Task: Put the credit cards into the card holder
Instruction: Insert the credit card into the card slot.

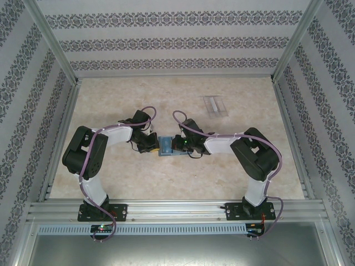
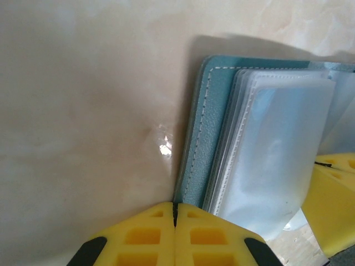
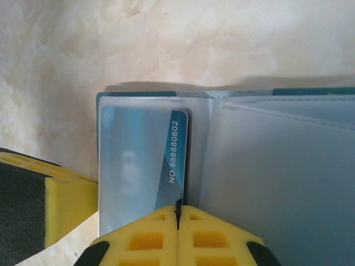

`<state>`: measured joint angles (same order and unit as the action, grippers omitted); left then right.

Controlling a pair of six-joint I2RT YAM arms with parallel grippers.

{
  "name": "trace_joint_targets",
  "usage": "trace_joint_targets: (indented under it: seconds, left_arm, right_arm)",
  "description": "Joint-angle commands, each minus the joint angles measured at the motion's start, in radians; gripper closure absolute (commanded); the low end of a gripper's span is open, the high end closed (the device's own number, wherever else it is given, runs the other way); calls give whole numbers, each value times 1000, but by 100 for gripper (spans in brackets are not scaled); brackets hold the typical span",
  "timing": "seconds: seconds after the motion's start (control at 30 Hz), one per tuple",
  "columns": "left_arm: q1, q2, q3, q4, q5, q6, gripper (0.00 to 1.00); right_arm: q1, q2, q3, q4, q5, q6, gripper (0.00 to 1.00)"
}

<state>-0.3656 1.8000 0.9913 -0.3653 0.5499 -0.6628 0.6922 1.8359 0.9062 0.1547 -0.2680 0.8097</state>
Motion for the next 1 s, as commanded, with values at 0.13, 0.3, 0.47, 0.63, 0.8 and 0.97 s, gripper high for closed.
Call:
trace_joint_targets:
  seconds: [0.13,0.3,0.47,0.63,0.8,0.97]
  left_arm:
    - [-9,9,-9,-9,15,10,92]
    - [-10,-3,-9,-23,-5,15,92]
    - [-9,-9,-13,-22,-25,13,91]
    - [-9,1,-5,-21,-18,11,91]
    - [-9,6,11,-44,-23,25,91]
    - [-9,4,8,-43,-25,24,91]
  right_arm:
    - [41,24,47,-17,0,-18,96]
    - [32,-62,14,-83,60,-59,84]
    - [28,-173,3,-213,151,-133,73]
    - [6,-207,-25,-259,202,-138,65]
    - [-2,-187,-50,-253,200,-101,53]
    - [-3,-165,-59,-238,191,-89,53]
